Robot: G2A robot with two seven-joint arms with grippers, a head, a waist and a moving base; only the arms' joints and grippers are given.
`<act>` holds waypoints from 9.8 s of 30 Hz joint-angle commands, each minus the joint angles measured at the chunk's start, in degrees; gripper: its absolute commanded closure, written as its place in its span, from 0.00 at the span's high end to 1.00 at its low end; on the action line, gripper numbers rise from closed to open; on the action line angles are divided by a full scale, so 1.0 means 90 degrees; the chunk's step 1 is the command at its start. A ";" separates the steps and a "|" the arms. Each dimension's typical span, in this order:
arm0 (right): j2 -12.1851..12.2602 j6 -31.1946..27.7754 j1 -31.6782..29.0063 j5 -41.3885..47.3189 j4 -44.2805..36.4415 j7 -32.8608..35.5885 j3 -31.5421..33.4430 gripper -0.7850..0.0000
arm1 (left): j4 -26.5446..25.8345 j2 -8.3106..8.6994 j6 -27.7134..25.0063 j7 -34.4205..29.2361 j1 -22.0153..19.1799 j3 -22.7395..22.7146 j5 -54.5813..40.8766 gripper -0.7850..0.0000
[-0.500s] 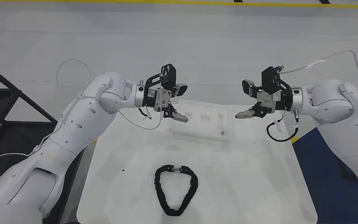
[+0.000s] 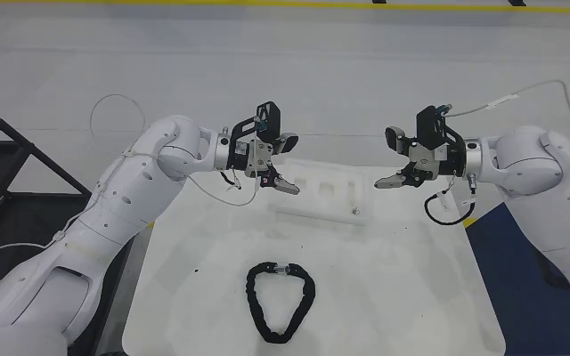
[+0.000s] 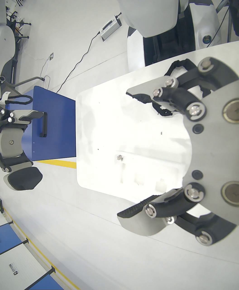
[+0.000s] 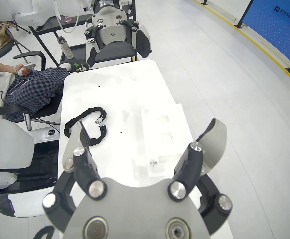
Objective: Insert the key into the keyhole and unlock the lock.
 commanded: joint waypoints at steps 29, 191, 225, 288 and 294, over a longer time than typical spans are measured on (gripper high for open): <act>-0.0177 0.1908 -0.0642 -0.0795 0.0373 -0.0593 -0.0276 1.00 | 0.0001 0.0000 0.0000 0.0000 0.0000 0.0000 0.0000 1.00; -0.2673 0.8921 -0.0407 -0.2477 0.1795 0.1475 -0.1621 0.00 | 0.0001 0.0000 0.0000 0.0000 0.0000 0.0000 0.0000 1.00; -0.1424 0.6328 -0.4121 0.0090 -0.2704 0.1311 0.3792 0.00 | 0.0001 0.0000 0.0000 0.0000 0.0000 0.0000 0.0000 1.00; -0.1387 0.6177 -0.4535 0.0551 -0.2752 0.1128 0.4259 0.00 | 0.0746 -0.0109 0.0000 0.3849 0.1104 0.2040 0.3879 1.00; -0.1387 0.6177 -0.4535 0.0551 -0.2752 0.1128 0.4259 0.00 | 0.1234 -0.0056 0.0000 0.5158 0.0572 0.3211 0.4707 1.00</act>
